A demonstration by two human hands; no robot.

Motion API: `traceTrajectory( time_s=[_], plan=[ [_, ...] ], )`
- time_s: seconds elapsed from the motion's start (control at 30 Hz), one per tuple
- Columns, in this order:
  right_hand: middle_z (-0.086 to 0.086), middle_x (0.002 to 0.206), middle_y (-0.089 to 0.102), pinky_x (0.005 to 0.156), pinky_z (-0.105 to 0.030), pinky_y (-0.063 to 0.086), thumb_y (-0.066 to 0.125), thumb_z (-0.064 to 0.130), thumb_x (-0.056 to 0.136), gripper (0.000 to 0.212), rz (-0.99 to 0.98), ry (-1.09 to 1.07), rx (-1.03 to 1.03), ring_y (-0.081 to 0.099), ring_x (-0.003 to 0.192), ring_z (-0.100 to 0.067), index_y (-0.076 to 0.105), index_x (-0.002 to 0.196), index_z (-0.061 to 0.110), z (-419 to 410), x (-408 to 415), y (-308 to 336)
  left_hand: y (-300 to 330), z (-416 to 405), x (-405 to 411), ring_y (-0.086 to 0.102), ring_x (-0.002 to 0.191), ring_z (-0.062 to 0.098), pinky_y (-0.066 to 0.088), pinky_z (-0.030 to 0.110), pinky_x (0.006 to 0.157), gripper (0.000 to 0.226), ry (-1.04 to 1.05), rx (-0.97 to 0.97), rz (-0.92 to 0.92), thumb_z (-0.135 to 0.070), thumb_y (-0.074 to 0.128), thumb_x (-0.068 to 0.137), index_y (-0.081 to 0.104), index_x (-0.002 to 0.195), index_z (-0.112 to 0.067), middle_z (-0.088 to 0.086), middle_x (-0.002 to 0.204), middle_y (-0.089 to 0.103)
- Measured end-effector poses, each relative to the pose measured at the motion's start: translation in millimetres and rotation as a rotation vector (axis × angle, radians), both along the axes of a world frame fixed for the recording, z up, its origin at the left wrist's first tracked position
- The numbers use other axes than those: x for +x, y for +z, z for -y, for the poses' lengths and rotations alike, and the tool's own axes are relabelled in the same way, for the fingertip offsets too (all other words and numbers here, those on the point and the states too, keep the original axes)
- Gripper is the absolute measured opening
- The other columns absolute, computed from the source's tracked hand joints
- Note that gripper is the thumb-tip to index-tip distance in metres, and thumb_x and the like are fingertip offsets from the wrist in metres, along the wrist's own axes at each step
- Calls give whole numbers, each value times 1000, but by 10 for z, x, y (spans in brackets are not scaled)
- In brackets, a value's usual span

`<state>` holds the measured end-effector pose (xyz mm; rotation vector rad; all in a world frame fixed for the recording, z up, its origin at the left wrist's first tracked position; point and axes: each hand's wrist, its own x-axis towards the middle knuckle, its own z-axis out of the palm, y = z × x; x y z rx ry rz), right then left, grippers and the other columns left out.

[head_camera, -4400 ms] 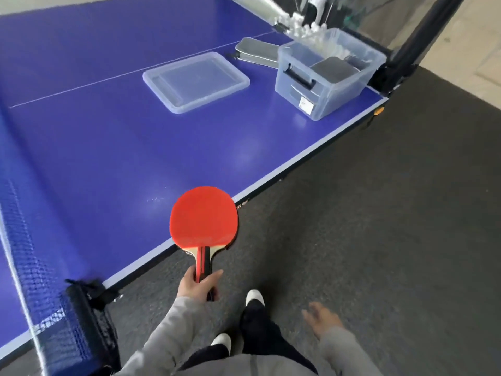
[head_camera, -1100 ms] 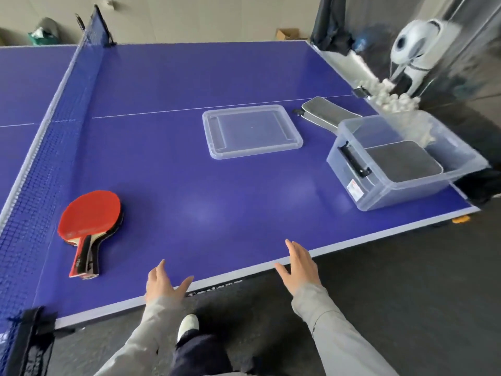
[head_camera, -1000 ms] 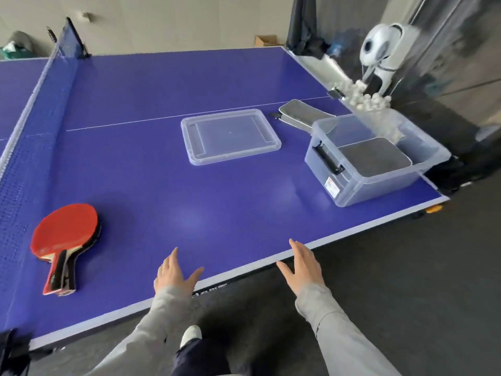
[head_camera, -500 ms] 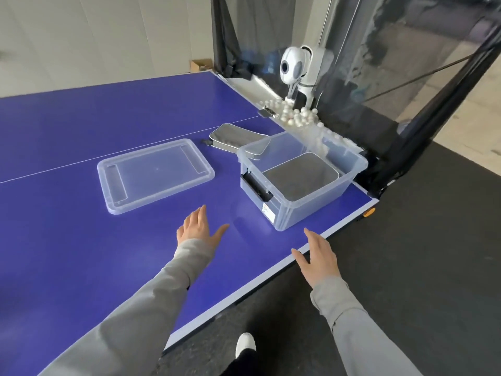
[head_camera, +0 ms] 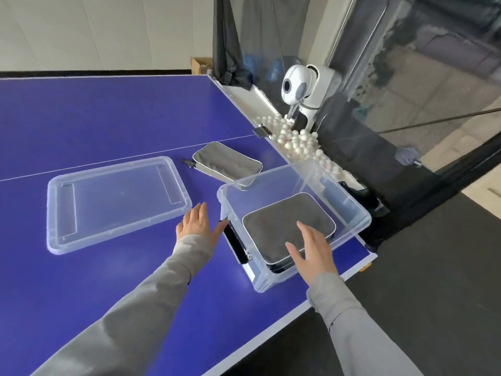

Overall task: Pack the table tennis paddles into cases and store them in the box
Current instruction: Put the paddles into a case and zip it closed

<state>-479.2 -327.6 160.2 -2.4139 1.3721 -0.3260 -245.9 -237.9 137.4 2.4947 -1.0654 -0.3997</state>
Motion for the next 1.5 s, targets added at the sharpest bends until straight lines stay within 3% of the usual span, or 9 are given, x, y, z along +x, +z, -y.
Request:
traceTrajectory(
  time_s=[0.13, 0.33, 0.53, 0.67, 0.8, 1.03, 1.3, 1.5],
  plan=[
    [-4, 145, 41, 110, -39, 31, 51, 36, 94, 57, -27, 51, -24, 31, 136, -20, 33, 144, 15, 467, 213, 1, 45, 318, 85, 16, 144, 21, 17, 40, 114, 80, 24, -25, -29, -61, 40, 89, 14, 150, -17, 0, 156, 20],
    [-6, 143, 43, 106, -30, 25, 50, 34, 94, 55, -78, 148, -55, 36, 132, -24, 33, 143, 14, 1248, 601, 22, 6, 804, 147, 19, 142, 21, 20, 39, 113, 79, 109, -27, -79, -60, 40, 89, 15, 149, -16, -1, 154, 23],
    [-4, 146, 39, 105, -37, 27, 49, 36, 95, 57, -106, 226, 7, 31, 135, -23, 32, 144, 15, 2194, 1009, -24, -89, 1408, 156, 30, 135, 23, 28, 39, 106, 73, 210, 51, -152, -61, 40, 89, 24, 146, -19, 0, 148, 34],
    [-6, 145, 41, 107, -38, 25, 53, 37, 93, 57, -61, 235, 47, 31, 136, -24, 36, 142, 14, 2814, 1322, -116, -165, 1622, 189, 46, 120, 23, 39, 35, 90, 57, 403, 7, -241, -61, 40, 89, 53, 125, -19, 1, 126, 53],
    [-13, 137, 49, 105, -41, 32, 53, 39, 92, 55, -112, 274, 60, 38, 130, -32, 43, 138, 11, 3351, 1770, -323, -220, 1679, 197, 56, 103, 23, 41, 31, 79, 47, 582, -45, -261, -64, 47, 84, 63, 102, -23, -5, 110, 61],
    [-15, 135, 48, 102, -45, 38, 51, 52, 89, 61, -331, 354, 195, 39, 128, -33, 46, 132, 9, 3888, 2472, -853, -257, 1696, 209, 50, 79, 18, 38, 27, 69, 41, 656, -63, -278, -66, 56, 77, 53, 77, -25, -12, 79, 50],
    [-18, 141, 39, 108, -47, 32, 47, 65, 83, 81, -577, 274, 249, 33, 132, -36, 41, 135, 3, 4122, 2820, -1325, -313, 1694, 215, 52, 80, 18, 43, 29, 72, 45, 673, -81, -235, -64, 58, 75, 57, 83, -20, -10, 85, 56],
    [-20, 140, 39, 103, -45, 39, 65, 54, 79, 89, -469, 255, 345, 41, 128, -36, 31, 136, -3, 4080, 2954, -1432, -317, 1696, 215, 52, 80, 17, 42, 28, 74, 41, 667, -73, -230, -65, 57, 74, 52, 81, -24, -10, 85, 55]
  ],
)
